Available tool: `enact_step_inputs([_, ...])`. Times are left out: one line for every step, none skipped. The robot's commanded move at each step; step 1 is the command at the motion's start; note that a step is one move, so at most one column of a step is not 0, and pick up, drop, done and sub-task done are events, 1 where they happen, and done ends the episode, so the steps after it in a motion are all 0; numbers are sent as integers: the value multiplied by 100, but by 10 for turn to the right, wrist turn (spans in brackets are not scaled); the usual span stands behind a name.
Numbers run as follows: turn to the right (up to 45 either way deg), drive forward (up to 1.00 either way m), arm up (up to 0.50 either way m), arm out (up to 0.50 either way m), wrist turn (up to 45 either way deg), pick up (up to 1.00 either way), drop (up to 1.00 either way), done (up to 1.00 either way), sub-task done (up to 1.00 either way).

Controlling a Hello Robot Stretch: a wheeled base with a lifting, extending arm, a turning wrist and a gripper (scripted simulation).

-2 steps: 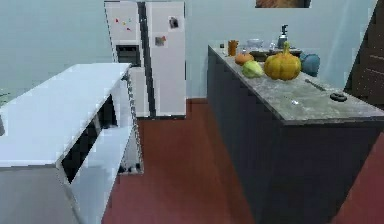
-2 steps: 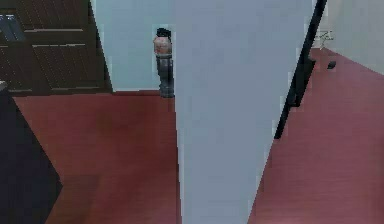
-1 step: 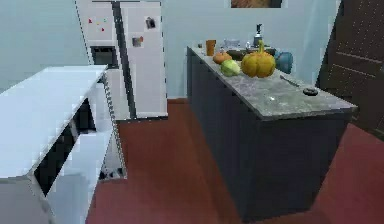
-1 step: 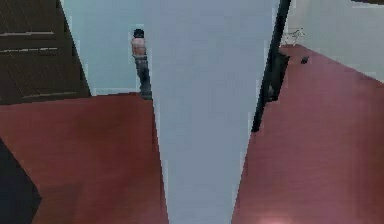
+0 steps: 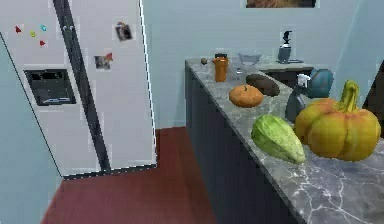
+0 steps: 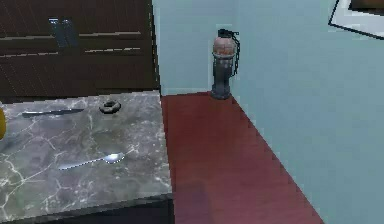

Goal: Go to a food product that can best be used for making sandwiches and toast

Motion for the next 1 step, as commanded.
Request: enact_step_inputs([60,0,0,0,0,0,0,0,0])
